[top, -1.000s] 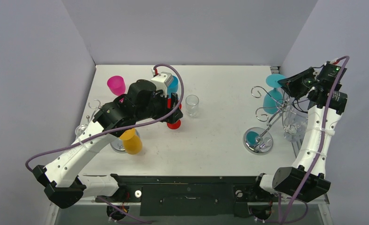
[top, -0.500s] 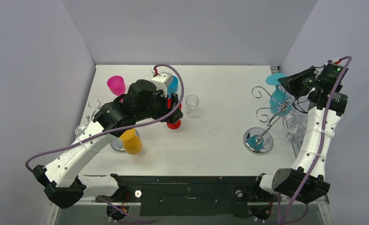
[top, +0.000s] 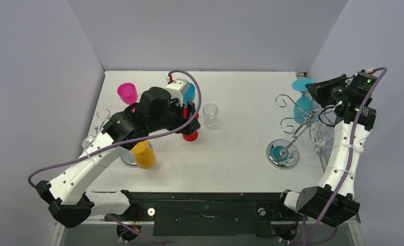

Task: Take the wine glass off the wine glass rack
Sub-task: Pick up the wine glass from the wine rack.

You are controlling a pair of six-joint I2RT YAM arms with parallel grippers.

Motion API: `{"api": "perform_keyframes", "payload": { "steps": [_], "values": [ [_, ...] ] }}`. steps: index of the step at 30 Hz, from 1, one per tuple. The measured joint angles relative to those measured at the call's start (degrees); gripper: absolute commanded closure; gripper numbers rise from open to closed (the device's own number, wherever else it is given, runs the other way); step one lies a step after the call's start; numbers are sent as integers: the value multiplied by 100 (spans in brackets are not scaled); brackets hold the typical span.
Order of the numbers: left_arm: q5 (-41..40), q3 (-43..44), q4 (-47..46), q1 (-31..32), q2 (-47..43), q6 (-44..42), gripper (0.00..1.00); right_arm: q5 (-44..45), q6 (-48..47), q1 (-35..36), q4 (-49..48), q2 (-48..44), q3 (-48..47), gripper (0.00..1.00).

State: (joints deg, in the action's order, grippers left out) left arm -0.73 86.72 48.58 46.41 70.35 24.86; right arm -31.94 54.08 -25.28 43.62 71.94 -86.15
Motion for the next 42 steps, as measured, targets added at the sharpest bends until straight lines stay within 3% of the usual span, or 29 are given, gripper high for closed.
{"api": "perform_keyframes", "payload": {
  "steps": [12, 42],
  "values": [
    [-2, 0, 0, 0, 0, 0, 38, 348, 501, -33, -669, -409, 361, 100],
    [0, 0, -2, 0, 0, -2, 38, 284, 549, -57, -533, -992, 632, 100]
  ]
}}
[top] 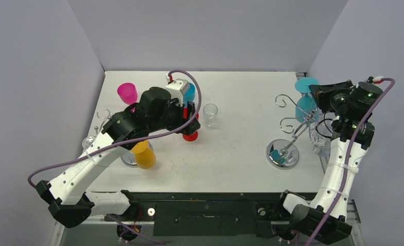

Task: Take the wine glass off the wine glass rack
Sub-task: Pick up the wine glass from the wine rack, then place the wine glass at the center of the board.

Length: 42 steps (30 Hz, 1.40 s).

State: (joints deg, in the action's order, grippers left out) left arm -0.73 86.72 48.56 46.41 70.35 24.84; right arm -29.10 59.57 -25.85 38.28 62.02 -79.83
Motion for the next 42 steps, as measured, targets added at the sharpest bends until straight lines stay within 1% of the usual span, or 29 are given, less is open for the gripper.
{"api": "perform_keyframes", "payload": {
  "steps": [6, 19, 28, 32, 35, 38, 39, 40, 42],
  "values": [
    [2, 0, 0, 0, 0, 0, 38, -74, -20, 81, 0, -57, 24, 100],
    [2, 0, -2, 0, 59, 2, 38, -87, 142, 682, -9, -160, 107, 100],
    [116, 105, -11, 0, 245, 44, 32, -94, 422, 1091, -291, 127, 22, 100],
    [166, 321, -61, 0, 444, 74, 28, -94, 588, 1207, -487, 442, -155, 100],
    [214, 494, -116, -13, 560, 142, 18, -96, 732, 1281, -656, 645, -319, 100],
    [304, 732, -173, -59, 688, 203, 11, -105, 883, 1381, -811, 807, -531, 100],
    [341, 826, -192, -83, 732, 229, 2, -109, 931, 1421, -859, 866, -619, 100],
    [380, 922, -227, -109, 778, 262, 1, -107, 981, 1467, -901, 916, -717, 100],
    [455, 1119, -291, -160, 879, 341, 3, -101, 1080, 1572, -979, 1003, -918, 100]
  ]
}}
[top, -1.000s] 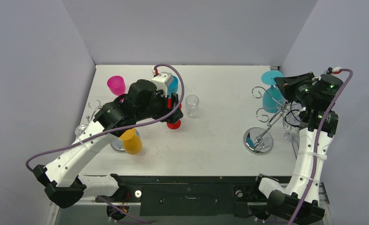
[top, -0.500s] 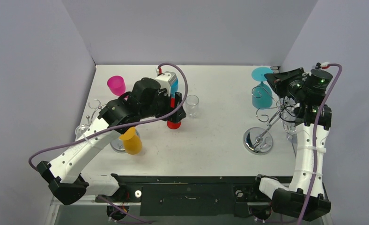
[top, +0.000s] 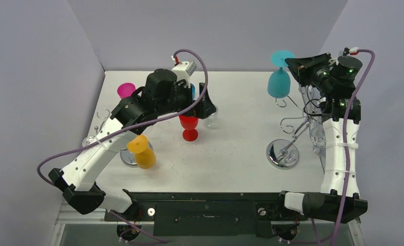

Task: Take the wine glass off the wine glass rack
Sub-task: Place the wine glass at the center of the board.

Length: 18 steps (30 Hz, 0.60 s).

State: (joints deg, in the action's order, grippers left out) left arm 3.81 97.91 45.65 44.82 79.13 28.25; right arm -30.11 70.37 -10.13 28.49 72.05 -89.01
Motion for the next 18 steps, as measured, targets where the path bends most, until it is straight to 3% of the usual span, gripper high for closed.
{"api": "perform_keyframes", "payload": {
  "steps": [9, 18],
  "values": [
    [553, 409, -763, -273, 385, 476, 4, 90, 780, 752, -817, 44, -330, 100],
    [1373, -46, -2592, -855, 468, 1497, 4, 588, 2503, 1537, -2317, -560, 872, 100]
  ]
}}
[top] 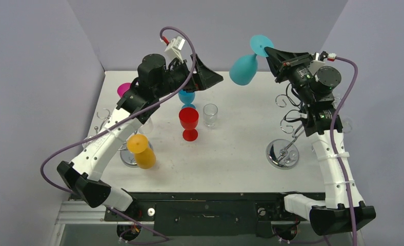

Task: Take the wine glass off the wine glass rack
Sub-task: Place the wine glass at the center of the board.

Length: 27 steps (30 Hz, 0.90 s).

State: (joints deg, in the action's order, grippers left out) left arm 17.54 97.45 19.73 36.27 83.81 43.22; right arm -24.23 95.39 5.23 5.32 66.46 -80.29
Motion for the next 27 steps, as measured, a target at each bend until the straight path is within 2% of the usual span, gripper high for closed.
{"api": "perform_keyframes", "payload": {
  "steps": [7, 16, 22, 24, 25, 26, 27],
  "values": [
    [409, -688, -1530, -293, 59, 903, 4, 396, 1274, 391, -979, -168, 518, 100],
    [859, -855, -3071, -413, 378, 1733, 0, 503, 2223, 708, -1875, -57, 828, 100],
    [1056, -944, -3845, -422, 428, 2135, 23, 496, 2396, 925, -2391, 107, 879, 100],
    [1099, -957, -4026, -448, 428, 2258, 38, 507, 2433, 944, -2590, 103, 964, 100],
    [1119, -962, -4105, -466, 428, 2312, 42, 542, 2472, 944, -2706, 92, 1027, 100],
    [1130, -968, -4166, -483, 428, 2367, 52, 557, 2494, 942, -2776, 81, 1071, 100],
    [1145, -975, -4227, -496, 428, 2391, 56, 595, 2527, 938, -2855, 63, 1128, 100]
  ]
}}
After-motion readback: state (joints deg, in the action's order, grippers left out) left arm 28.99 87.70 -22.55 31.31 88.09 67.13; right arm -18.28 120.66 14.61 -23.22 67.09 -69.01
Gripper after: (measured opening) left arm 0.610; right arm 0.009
